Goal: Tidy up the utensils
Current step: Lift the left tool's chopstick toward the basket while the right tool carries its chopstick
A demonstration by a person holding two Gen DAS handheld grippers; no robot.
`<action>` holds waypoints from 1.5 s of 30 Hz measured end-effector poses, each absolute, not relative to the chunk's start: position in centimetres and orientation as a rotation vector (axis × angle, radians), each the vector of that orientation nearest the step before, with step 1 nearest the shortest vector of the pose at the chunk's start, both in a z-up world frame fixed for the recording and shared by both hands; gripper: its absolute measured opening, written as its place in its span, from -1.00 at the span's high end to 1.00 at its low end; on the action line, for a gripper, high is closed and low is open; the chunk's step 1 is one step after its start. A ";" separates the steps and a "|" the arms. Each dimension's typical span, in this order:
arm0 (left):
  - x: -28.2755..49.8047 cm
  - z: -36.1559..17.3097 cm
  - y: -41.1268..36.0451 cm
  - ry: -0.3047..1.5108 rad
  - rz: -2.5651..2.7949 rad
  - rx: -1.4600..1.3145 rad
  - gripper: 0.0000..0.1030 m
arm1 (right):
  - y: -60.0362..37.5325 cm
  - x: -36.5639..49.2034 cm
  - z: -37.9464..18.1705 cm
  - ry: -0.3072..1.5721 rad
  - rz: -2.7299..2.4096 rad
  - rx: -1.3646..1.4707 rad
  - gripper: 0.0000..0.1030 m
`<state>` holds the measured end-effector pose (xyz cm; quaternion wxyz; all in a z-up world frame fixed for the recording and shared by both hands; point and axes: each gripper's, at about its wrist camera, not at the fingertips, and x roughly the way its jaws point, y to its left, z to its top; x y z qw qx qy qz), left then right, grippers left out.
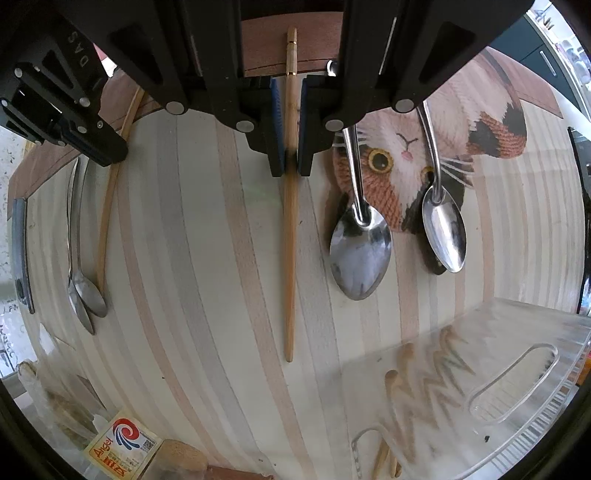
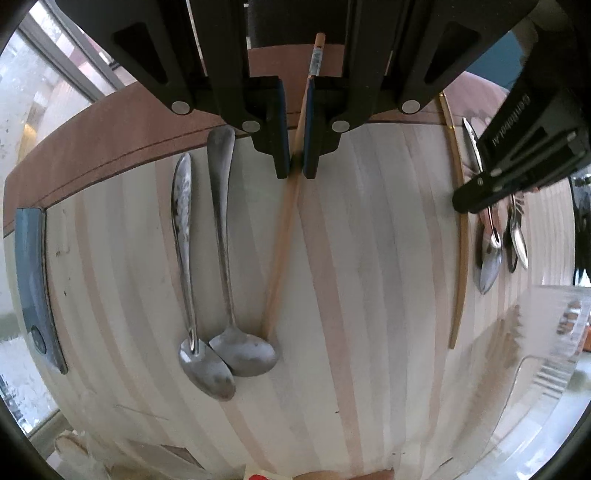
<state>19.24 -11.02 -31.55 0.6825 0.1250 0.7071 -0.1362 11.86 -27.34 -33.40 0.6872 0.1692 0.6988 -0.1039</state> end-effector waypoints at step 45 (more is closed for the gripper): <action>21.3 -14.9 -11.9 1.225 -0.418 0.189 0.92 | -27.0 12.3 -17.6 1.211 -0.175 0.436 0.87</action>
